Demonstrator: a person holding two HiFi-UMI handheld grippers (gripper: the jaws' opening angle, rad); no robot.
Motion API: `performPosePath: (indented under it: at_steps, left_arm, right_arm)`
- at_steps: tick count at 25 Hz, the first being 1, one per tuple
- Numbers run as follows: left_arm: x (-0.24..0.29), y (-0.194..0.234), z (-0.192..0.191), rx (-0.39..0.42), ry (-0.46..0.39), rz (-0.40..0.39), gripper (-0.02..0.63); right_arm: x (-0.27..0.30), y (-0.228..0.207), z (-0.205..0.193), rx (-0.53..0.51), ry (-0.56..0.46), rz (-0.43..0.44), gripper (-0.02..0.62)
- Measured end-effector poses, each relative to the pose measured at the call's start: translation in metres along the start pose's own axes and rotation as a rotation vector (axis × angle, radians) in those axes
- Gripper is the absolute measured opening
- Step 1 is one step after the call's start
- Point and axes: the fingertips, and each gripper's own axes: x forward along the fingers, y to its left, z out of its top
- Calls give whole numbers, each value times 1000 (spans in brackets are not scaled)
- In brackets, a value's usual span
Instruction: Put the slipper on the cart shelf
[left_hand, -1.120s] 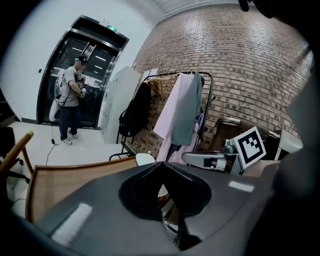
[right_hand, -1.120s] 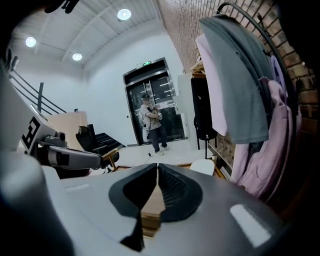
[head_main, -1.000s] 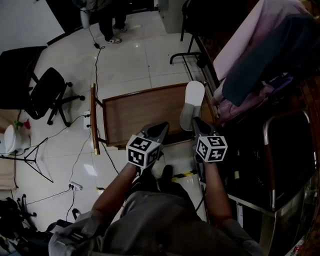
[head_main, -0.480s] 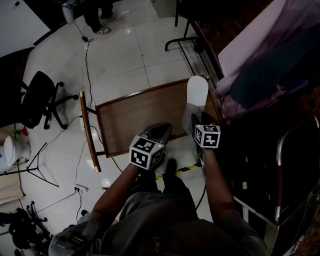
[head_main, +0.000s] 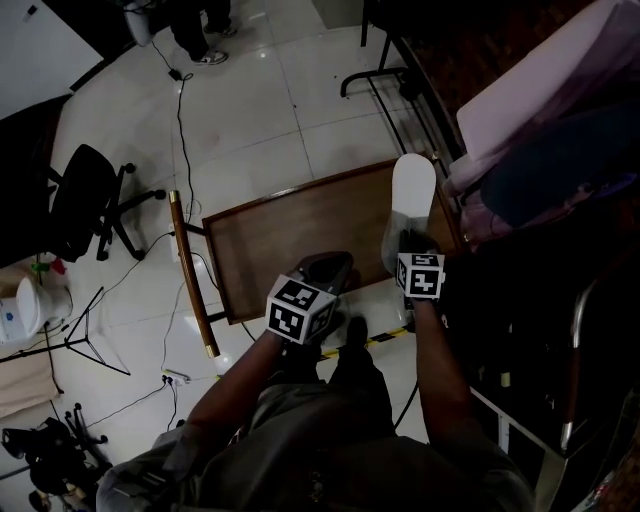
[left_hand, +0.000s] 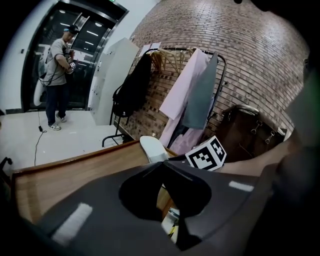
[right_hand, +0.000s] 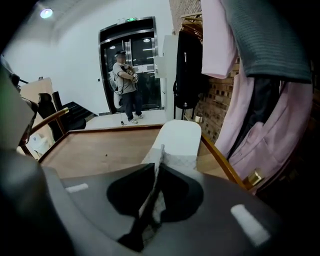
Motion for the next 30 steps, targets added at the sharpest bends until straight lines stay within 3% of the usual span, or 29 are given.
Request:
performPosePath:
  at_steps: [13, 19, 30]
  left_arm:
    - [-6, -30, 17, 82, 2, -209, 8]
    - [-10, -80, 17, 157, 14, -373, 8]
    - [-6, -196, -18, 285, 76, -575, 8]
  right_arm:
    - [-128, 28, 10, -29, -144, -95, 8]
    - [-213, 39, -3, 5, -195, -185, 8]
    - [-345, 48, -50, 70, -280, -353, 6]
